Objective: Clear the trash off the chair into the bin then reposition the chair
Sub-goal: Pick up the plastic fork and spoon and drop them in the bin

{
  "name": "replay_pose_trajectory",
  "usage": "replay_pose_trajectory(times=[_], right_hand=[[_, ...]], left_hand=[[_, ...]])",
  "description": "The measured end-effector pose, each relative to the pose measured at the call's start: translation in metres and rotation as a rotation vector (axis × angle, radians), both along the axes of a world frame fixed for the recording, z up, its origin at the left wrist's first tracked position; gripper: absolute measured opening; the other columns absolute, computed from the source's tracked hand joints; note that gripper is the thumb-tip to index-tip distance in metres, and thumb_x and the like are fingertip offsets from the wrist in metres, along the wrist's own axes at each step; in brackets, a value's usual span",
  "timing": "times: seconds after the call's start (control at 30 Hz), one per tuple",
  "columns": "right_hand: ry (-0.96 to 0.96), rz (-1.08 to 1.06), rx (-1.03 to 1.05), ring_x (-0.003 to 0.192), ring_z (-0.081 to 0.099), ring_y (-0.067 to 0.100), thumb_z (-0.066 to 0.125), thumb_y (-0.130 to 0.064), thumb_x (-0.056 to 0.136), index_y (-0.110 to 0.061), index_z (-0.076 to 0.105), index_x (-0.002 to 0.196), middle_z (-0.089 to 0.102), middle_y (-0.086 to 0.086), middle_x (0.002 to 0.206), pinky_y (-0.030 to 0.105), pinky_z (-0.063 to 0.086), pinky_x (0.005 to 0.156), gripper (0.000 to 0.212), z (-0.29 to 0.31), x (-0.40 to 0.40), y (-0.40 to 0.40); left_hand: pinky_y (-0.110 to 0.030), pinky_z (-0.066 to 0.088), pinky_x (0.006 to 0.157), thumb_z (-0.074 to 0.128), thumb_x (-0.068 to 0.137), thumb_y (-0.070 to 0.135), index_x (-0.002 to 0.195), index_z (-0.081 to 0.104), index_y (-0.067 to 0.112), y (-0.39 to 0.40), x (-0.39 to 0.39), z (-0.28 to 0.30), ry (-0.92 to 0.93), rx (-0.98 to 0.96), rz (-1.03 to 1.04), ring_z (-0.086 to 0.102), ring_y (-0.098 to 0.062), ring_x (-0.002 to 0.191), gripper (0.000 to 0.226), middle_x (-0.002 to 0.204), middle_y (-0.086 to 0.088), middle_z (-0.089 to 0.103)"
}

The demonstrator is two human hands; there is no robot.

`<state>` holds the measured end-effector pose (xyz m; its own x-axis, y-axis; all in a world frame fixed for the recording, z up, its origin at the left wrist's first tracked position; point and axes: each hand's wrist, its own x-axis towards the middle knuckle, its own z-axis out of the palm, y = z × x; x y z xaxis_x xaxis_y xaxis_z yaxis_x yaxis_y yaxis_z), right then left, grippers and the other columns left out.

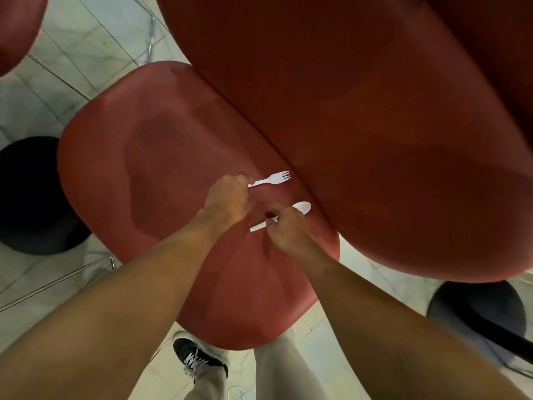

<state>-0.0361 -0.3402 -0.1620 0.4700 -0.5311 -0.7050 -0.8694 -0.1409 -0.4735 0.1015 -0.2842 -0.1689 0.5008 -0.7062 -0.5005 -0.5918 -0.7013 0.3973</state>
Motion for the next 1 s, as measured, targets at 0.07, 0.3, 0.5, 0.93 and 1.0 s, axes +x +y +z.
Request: replay_pose_trajectory(times=[0.07, 0.3, 0.5, 0.93, 1.0], right_hand=[[0.018, -0.028, -0.006, 0.102, 0.064, 0.026, 0.055, -0.017, 0.085, -0.026, 0.066, 0.109, 0.07, 0.002, 0.108, 0.033, 0.052, 0.086, 0.027, -0.007, 0.003, 0.0], [0.189, -0.09, -0.078, 0.103, 0.06, 0.038, 0.052, -0.018, 0.088, -0.015, 0.064, 0.107, 0.064, 0.015, 0.109, 0.032, 0.048, 0.08, 0.022, -0.026, 0.013, -0.004], [0.234, -0.132, -0.118, 0.104, 0.059, 0.036, 0.052, -0.016, 0.093, -0.005, 0.06, 0.112, 0.054, 0.017, 0.119, 0.032, 0.046, 0.082, 0.024, -0.035, 0.016, 0.001], [0.146, -0.397, -0.046, 0.104, 0.059, 0.036, 0.053, 0.0, 0.079, -0.006, 0.055, 0.115, 0.058, 0.017, 0.113, 0.035, 0.049, 0.091, 0.036, -0.006, 0.007, 0.041], [0.108, -0.39, -0.021, 0.098, 0.062, 0.035, 0.054, -0.002, 0.079, -0.008, 0.056, 0.104, 0.063, 0.013, 0.106, 0.035, 0.052, 0.083, 0.026, 0.006, 0.009, 0.059]], left_hand=[[-0.041, 0.052, 0.08, 0.056, 0.084, 0.014, 0.111, 0.065, 0.018, -0.008, 0.001, -0.01, -0.013, 0.004, -0.048, 0.062, -0.034, 0.099, 0.029, 0.108, -0.008, 0.064], [-0.041, 0.049, 0.083, 0.057, 0.083, 0.007, 0.128, 0.055, 0.02, -0.02, 0.0, -0.031, -0.021, 0.035, -0.138, 0.056, -0.031, 0.11, 0.046, 0.122, -0.006, 0.055], [-0.04, 0.048, 0.078, 0.058, 0.083, 0.007, 0.113, 0.062, 0.009, -0.012, -0.004, -0.042, -0.106, 0.06, -0.199, 0.052, -0.028, 0.108, 0.031, 0.117, -0.008, 0.051], [-0.026, 0.049, 0.077, 0.066, 0.082, 0.013, 0.09, 0.073, 0.014, 0.062, -0.018, -0.006, 0.213, -0.05, 0.457, 0.069, -0.025, 0.085, 0.011, 0.085, -0.01, 0.074], [-0.022, 0.046, 0.073, 0.067, 0.082, 0.013, 0.089, 0.073, 0.014, 0.083, -0.02, 0.01, 0.237, -0.064, 0.56, 0.068, -0.021, 0.082, 0.009, 0.083, -0.008, 0.073]])
